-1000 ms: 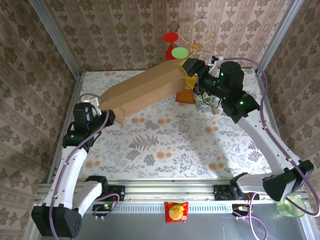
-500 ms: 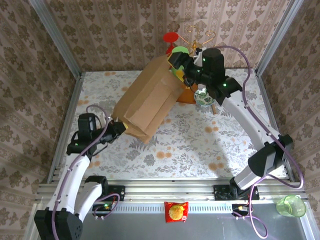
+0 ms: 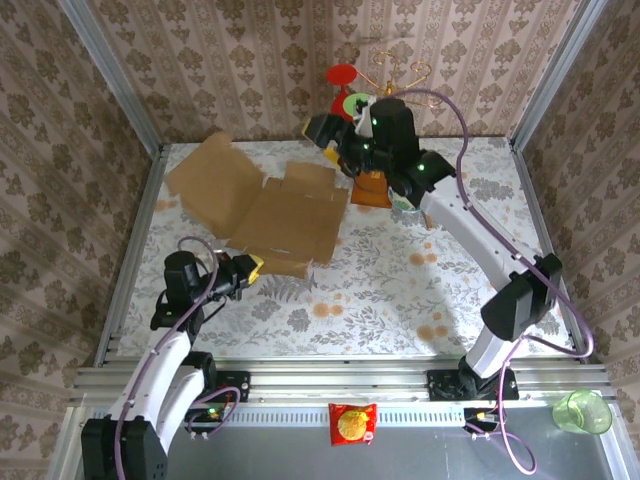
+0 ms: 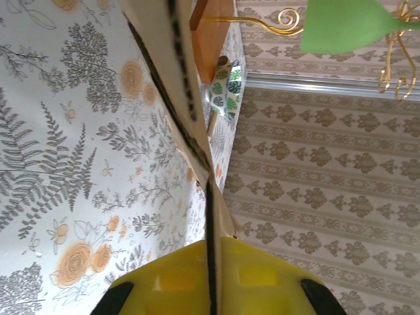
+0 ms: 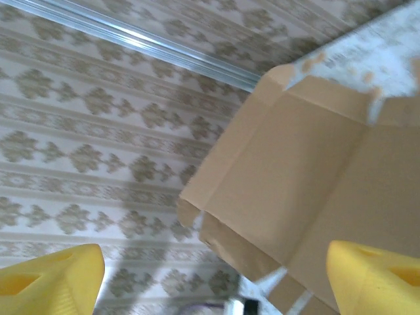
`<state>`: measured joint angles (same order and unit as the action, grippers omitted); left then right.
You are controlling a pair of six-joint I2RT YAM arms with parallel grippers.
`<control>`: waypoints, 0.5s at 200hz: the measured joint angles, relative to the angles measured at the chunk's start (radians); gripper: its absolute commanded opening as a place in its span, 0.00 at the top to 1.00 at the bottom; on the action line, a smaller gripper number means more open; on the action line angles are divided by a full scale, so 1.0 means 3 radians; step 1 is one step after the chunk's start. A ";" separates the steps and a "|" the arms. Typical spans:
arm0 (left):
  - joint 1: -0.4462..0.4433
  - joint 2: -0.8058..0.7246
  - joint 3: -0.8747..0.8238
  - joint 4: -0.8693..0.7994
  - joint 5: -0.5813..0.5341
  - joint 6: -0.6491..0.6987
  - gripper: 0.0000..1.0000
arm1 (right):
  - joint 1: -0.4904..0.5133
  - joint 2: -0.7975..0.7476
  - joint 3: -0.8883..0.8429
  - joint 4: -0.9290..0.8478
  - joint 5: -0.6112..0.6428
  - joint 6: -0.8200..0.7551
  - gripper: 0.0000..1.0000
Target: Fold the paper box
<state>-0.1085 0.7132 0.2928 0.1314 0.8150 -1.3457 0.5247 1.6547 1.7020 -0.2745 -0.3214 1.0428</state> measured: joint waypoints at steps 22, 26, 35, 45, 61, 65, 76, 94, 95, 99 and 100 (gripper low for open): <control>0.0014 -0.0116 0.0000 0.0046 -0.0028 -0.0075 1.00 | -0.0009 -0.0523 -0.0829 0.0041 0.0259 0.0022 0.18; 0.0015 -0.0132 0.0000 0.0045 -0.0032 -0.0081 1.00 | -0.0011 -0.0659 -0.1016 0.0064 0.0315 0.0031 0.19; 0.0018 -0.0164 0.0000 0.0043 -0.0047 -0.0084 1.00 | -0.0014 -0.0924 -0.1354 0.0103 0.0417 0.0070 0.21; 0.0018 -0.0188 0.0000 0.0039 -0.0061 -0.0095 1.00 | -0.0025 -0.1208 -0.1699 0.0151 0.0518 0.0127 0.22; 0.0018 -0.0210 0.0000 0.0037 -0.0074 -0.0106 1.00 | -0.0042 -0.1489 -0.2144 0.0341 0.0613 0.0245 0.24; 0.0018 -0.0214 0.0000 0.0037 -0.0078 -0.0107 1.00 | -0.0048 -0.1516 -0.2241 0.0399 0.0622 0.0285 0.24; 0.0018 -0.0226 -0.0001 0.0036 -0.0088 -0.0108 1.00 | -0.0060 -0.1493 -0.2453 0.0601 0.0624 0.0383 0.25; 0.0014 -0.0248 -0.0001 0.0014 -0.0098 -0.0108 1.00 | -0.0070 -0.1223 -0.2691 0.0944 0.0601 0.0573 0.26; 0.0014 -0.0249 -0.0001 0.0013 -0.0098 -0.0108 1.00 | -0.0070 -0.1198 -0.2700 0.0971 0.0596 0.0586 0.26; 0.0014 -0.0254 -0.0001 0.0006 -0.0098 -0.0108 1.00 | -0.0070 -0.1100 -0.2726 0.1039 0.0586 0.0642 0.26; 0.0014 -0.0256 -0.0001 0.0003 -0.0099 -0.0108 1.00 | -0.0070 -0.1085 -0.2730 0.1050 0.0584 0.0652 0.26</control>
<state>-0.1043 0.6365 0.2924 0.1322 0.7853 -1.3781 0.5037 1.3293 0.8829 0.0406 -0.1463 1.2385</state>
